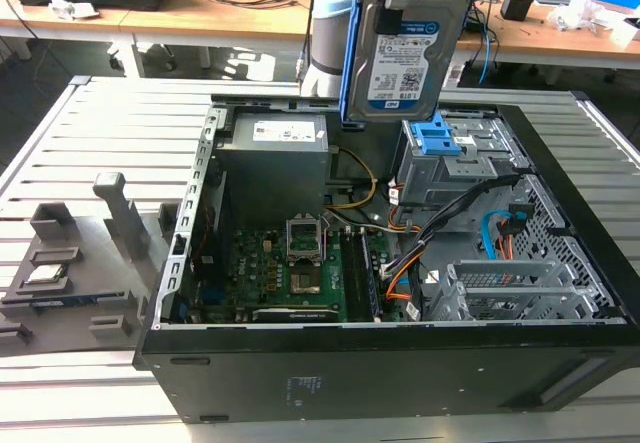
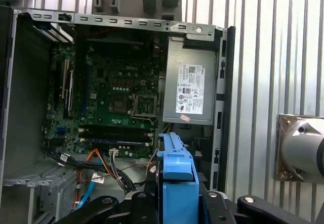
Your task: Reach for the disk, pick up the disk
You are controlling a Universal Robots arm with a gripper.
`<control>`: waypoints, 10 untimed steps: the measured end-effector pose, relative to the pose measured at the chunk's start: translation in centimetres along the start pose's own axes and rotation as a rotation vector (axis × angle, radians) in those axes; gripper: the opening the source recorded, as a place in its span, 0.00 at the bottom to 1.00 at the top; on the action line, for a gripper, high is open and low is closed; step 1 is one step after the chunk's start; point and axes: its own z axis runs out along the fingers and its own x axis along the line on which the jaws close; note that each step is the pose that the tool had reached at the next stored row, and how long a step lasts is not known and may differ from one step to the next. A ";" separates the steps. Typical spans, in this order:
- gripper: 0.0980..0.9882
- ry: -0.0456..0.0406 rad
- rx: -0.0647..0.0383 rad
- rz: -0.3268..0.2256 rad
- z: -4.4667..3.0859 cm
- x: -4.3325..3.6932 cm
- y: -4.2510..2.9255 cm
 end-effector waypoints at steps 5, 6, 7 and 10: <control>0.30 0.0001 0.000 0.000 -0.05 0.07 -1.13; 0.30 0.0002 0.000 0.000 -0.07 0.08 -1.35; 0.30 0.0002 0.000 0.000 -0.08 0.10 -1.59; 0.30 0.0001 0.000 0.000 -0.11 0.15 -2.40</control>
